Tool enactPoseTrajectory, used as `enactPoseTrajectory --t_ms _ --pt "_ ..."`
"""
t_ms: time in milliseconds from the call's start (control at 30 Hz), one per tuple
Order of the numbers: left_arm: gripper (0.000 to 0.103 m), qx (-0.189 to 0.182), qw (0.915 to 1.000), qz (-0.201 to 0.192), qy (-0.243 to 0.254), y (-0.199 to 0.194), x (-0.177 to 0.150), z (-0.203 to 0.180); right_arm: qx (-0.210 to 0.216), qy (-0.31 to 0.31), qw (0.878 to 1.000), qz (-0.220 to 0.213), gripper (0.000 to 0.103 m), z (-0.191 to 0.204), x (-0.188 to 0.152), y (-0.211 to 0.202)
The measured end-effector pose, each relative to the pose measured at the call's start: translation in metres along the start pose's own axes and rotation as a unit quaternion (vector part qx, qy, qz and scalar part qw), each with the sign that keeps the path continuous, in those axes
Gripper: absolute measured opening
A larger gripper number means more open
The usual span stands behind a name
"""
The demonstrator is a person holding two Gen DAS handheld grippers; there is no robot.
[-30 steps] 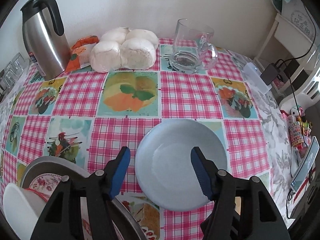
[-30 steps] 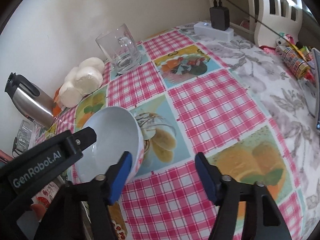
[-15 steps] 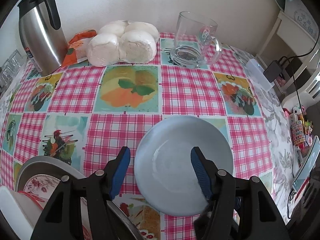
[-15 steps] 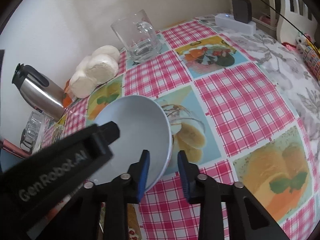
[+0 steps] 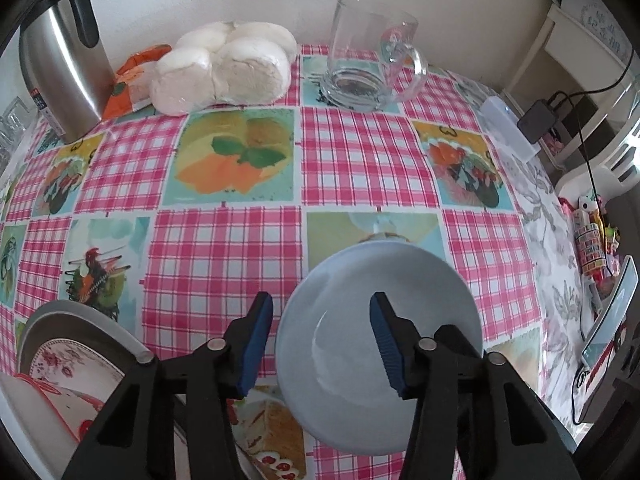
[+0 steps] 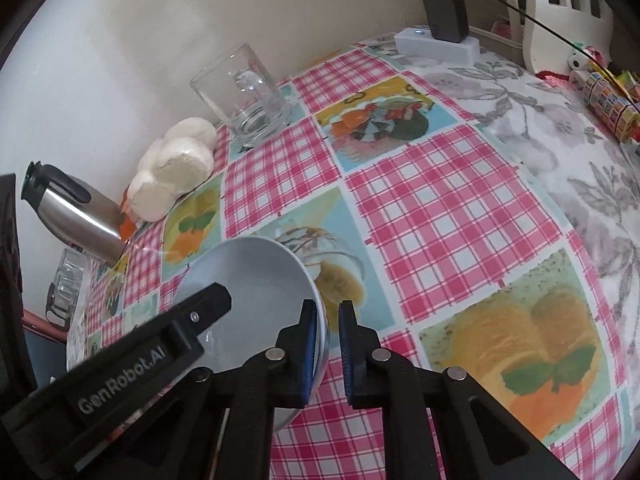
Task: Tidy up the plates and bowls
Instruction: 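Close both grippers on the rim of the pale blue bowl, then lift the pale blue bowl with both grippers and carry it over the basin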
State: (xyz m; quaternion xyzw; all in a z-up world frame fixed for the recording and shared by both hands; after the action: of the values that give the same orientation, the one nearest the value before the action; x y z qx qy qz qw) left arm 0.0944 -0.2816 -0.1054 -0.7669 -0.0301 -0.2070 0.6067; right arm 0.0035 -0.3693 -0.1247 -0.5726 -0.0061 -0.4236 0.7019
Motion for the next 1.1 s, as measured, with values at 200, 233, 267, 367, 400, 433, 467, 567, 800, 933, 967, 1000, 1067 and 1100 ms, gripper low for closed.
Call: enactPoseTrajectory --t_ms 200,233,267,367,400,433,467,567,800,933,967,1000,1067,1100 --pt "0.045 -0.01 0.9999 0.01 -0.001 0.004 -0.004 -0.003 -0.006 0.005 1.0 0.003 0.012 -0.006 -0.001 0.001" --pt "0.043 -0.013 0.9998 0.013 -0.003 0.005 -0.005 -0.003 -0.006 0.006 1.0 0.003 0.012 -0.007 -0.002 0.001" --pt "0.04 -0.012 0.9998 0.016 -0.002 0.007 -0.005 -0.003 -0.007 0.007 1.0 0.003 0.012 -0.007 -0.003 0.002" --pt "0.033 -0.013 0.9996 0.024 -0.002 0.01 -0.008 -0.003 -0.007 0.014 1.0 0.005 0.012 -0.009 -0.004 0.003" --pt "0.033 -0.014 0.9996 0.025 -0.002 0.012 -0.009 -0.003 -0.008 0.015 1.0 0.006 0.012 -0.01 -0.005 0.003" --pt "0.032 -0.015 0.9995 0.026 -0.002 0.012 -0.01 -0.003 -0.009 0.017 1.0 0.007 0.012 -0.011 -0.006 0.003" --pt "0.03 -0.019 0.9994 0.028 -0.002 0.013 -0.011 -0.004 -0.009 0.018 1.0 0.008 0.012 -0.012 -0.007 0.003" --pt "0.024 -0.028 0.9991 0.031 -0.005 0.014 -0.012 -0.006 -0.004 0.026 1.0 0.009 0.012 -0.013 -0.008 0.004" --pt "0.021 -0.037 0.9988 0.031 -0.005 0.012 -0.012 -0.007 -0.008 0.025 1.0 0.017 0.012 -0.01 -0.009 0.003" --pt "0.02 -0.042 0.9985 0.033 -0.008 0.012 -0.012 -0.007 -0.004 0.03 0.999 0.022 0.012 -0.01 -0.011 0.005" --pt "0.018 -0.045 0.9983 0.035 -0.011 0.012 -0.012 -0.007 -0.003 0.031 0.999 0.023 0.012 -0.01 -0.011 0.004" --pt "0.018 -0.047 0.9982 0.036 -0.013 0.012 -0.012 -0.006 -0.003 0.033 0.999 0.022 0.012 -0.01 -0.011 0.004" --pt "0.016 -0.052 0.9977 0.039 -0.017 0.01 -0.012 -0.006 -0.002 0.036 0.999 0.022 0.013 -0.011 -0.009 0.001" --pt "0.016 -0.054 0.9976 0.039 -0.018 0.009 -0.012 -0.007 -0.002 0.038 0.999 0.022 0.013 -0.011 -0.009 -0.001"
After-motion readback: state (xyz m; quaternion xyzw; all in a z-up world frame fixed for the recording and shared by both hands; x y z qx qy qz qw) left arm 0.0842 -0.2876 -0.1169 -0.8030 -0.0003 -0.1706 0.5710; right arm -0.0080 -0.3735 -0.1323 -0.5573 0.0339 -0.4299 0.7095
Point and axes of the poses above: each gripper's, at about its wrist camera, not at the fingertips, and y roughly the way its jaws point, z to its left, x to its top, the point moved 9 cm from there along y, roughly the way its jaws point, and after that the axes turned 10 degrees about -y, right-handed, at the moved point
